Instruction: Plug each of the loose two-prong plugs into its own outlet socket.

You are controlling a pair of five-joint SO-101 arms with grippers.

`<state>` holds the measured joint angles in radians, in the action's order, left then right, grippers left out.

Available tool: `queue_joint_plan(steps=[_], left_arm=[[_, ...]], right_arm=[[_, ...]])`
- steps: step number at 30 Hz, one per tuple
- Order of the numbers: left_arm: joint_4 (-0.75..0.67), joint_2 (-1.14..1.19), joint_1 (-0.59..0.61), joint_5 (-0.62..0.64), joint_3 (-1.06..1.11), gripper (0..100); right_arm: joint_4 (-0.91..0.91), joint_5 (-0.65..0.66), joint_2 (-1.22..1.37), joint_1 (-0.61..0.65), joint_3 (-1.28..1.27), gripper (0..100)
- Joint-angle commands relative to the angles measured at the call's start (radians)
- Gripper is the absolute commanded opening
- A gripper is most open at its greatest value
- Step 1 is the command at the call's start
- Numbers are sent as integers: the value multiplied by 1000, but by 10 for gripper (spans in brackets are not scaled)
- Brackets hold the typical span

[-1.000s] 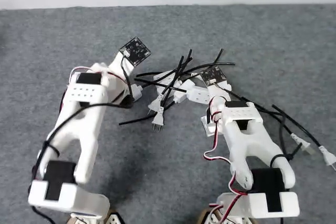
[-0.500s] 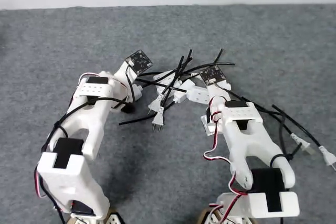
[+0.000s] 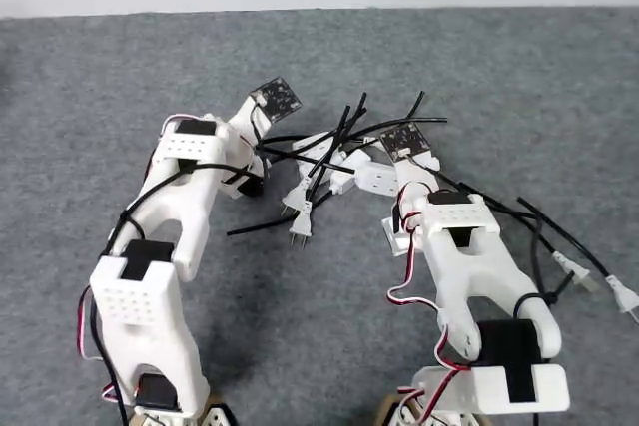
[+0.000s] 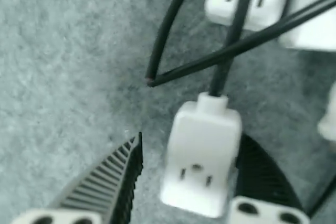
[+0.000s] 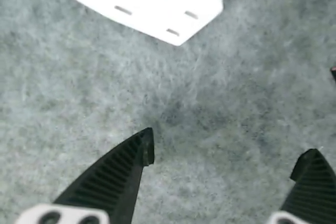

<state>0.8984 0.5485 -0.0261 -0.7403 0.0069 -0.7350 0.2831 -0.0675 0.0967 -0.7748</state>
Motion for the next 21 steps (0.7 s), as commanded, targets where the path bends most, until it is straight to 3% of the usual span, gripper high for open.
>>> queue_joint_plan(steps=[1, 6, 14, 21], left_arm=[[-3, 21, 12, -9, -68, 118], [3, 25, 12, -11, -65, 15], [172, -41, 14, -106, -71, 13], [295, -239, 95, -104, -68, 13]], right_arm=[[16, 12, -35, 12, 11, 406], [16, 12, -35, 12, 11, 406], [24, 12, -35, 12, 11, 406], [28, 11, -35, 12, 11, 406]])
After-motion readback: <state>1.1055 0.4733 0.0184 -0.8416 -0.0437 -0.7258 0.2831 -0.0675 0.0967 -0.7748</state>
